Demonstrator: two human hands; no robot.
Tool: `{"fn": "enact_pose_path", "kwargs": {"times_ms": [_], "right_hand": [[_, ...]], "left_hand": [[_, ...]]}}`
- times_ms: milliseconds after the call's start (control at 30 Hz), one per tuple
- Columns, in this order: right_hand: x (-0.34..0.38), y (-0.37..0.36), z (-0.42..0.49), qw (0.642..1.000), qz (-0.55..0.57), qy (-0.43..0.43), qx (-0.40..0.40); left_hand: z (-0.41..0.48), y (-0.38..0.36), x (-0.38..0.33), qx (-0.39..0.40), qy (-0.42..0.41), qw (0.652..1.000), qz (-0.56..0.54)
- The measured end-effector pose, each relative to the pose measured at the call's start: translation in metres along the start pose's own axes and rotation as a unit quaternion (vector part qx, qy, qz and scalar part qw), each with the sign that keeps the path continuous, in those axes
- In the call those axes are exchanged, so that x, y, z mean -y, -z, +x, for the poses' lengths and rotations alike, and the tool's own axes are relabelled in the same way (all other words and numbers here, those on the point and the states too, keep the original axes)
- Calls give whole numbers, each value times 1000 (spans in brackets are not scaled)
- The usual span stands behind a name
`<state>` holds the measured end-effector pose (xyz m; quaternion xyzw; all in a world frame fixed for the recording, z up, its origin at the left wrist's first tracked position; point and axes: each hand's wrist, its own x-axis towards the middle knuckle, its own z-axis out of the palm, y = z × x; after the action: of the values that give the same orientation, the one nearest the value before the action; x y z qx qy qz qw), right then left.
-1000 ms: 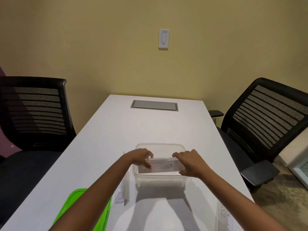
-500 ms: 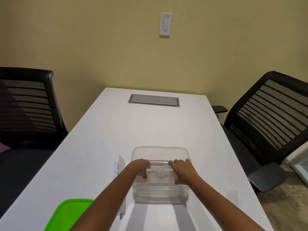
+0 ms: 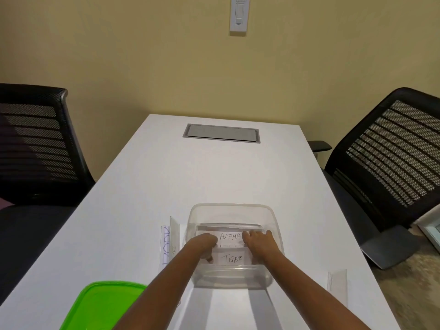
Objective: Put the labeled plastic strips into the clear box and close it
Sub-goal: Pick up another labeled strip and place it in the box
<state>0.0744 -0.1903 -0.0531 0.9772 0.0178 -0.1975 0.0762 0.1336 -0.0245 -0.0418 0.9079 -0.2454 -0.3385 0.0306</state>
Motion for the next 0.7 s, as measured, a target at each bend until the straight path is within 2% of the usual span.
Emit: {"fn": "enact_pose_path", "kwargs": {"times_ms": [233, 400, 567, 700], "right_hand": [[2, 1, -3, 999, 36, -11, 17], [0, 9, -11, 997, 76, -5, 0], [-14, 27, -37, 981, 167, 5, -100], [-32, 26, -74, 939, 256, -45, -227]], "left_hand": [[-1, -8, 3, -14, -2, 1000, -13], [-6, -5, 1, -36, 5, 999, -6], [-21, 4, -13, -125, -23, 991, -45], [-37, -2, -41, -260, -72, 958, -96]]}}
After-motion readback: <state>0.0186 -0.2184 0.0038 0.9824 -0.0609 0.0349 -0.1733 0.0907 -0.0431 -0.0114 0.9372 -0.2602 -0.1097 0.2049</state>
